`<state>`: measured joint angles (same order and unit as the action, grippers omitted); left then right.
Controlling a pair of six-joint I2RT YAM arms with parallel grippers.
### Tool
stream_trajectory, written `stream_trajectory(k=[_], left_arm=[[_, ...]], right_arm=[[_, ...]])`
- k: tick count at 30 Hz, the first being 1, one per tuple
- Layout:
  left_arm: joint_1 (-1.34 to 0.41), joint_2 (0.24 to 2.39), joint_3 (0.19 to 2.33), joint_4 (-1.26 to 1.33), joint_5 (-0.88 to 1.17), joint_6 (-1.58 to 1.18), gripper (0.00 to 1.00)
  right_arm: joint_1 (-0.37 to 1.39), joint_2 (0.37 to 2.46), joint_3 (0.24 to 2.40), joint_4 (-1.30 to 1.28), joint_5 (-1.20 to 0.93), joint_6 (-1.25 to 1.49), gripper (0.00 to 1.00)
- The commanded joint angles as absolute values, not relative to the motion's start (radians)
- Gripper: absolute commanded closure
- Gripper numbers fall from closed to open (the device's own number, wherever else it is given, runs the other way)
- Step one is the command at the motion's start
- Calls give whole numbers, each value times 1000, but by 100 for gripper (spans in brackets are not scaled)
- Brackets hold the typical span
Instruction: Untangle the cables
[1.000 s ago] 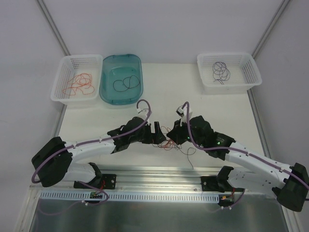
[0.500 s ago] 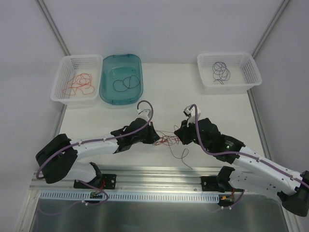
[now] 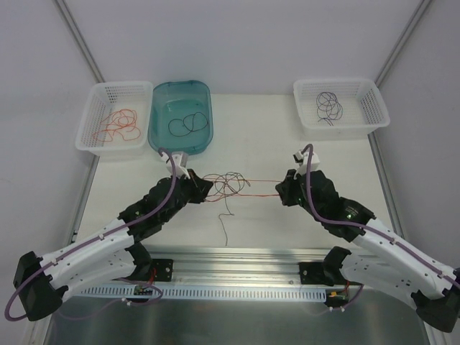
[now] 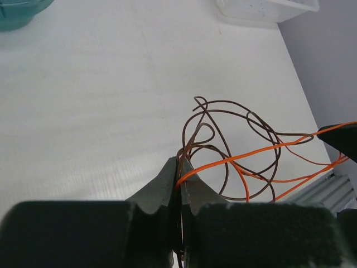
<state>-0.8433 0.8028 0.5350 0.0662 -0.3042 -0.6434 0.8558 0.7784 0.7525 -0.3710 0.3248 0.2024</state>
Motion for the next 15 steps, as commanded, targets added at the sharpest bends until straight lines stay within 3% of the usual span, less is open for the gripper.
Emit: stream_trajectory(k=[1, 3, 4, 5, 6, 8, 9, 15], left_arm=[[-808, 790, 505, -112, -466, -509, 98], [-808, 816, 499, -117, -454, -515, 90], [-808, 849, 497, -118, -437, -520, 79], [-808, 867, 499, -118, -393, -529, 58], [-808, 885, 502, -117, -367, -535, 51], [-808, 934, 525, -117, -303, -548, 45], [-808, 948, 535, -115, -246, -551, 36], [-815, 921, 618, -107, -16, -520, 6]], right_arm=[[813, 816, 790, -482, 404, 161, 98], [813, 863, 811, -480, 371, 152, 98], [813, 879, 819, -479, 321, 135, 95], [813, 902, 831, -474, 295, 130, 93], [813, 916, 836, -463, 267, 126, 91], [813, 931, 838, -451, 213, 126, 85], [813, 954, 836, -439, 204, 129, 84], [813, 1052, 862, -404, 114, 138, 90]])
